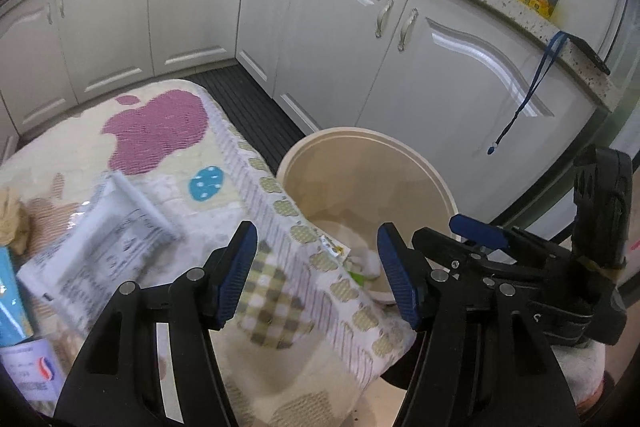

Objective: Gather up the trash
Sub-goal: 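Move both open grippers back over the quilt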

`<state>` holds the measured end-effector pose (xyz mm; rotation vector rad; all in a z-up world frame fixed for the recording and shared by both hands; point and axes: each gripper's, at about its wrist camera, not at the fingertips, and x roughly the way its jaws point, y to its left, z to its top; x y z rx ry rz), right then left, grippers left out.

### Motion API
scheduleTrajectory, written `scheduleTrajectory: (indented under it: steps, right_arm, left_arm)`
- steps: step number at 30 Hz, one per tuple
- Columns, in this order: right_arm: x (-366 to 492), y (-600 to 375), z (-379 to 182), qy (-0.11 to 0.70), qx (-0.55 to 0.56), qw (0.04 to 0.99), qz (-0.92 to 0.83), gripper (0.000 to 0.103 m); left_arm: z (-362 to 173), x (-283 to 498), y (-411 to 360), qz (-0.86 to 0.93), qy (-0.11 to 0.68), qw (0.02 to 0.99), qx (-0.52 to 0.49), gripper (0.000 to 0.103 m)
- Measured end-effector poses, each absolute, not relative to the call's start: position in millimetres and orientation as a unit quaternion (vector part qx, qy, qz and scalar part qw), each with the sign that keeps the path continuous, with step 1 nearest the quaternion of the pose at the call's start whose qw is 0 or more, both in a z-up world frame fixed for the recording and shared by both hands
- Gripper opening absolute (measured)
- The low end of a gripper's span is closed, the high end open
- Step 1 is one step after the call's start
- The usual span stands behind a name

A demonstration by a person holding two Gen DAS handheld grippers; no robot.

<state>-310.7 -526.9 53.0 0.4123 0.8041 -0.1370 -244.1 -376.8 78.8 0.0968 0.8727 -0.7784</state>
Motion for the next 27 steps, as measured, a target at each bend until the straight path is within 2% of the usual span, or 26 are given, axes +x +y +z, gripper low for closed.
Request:
scheduleTrajectory:
  steps: [4, 17, 27]
  right_arm:
    - [-310, -512, 63, 0.383, 0.187, 0.903, -0.057, 0.069]
    - [-300, -446, 85, 0.378, 0.148, 0.914, -0.002, 0.069]
    - [-285, -388, 90, 0.386, 0.125, 0.912, 0.056, 0.069]
  left_arm:
    - [85, -250, -360, -0.357, 0.399, 0.843, 0.048, 0.061]
    - [92, -261, -283, -0.323, 0.389, 0.862, 0.037, 0.062]
    - [86, -252, -169, -0.25, 0.401, 0.881, 0.005, 0.062]
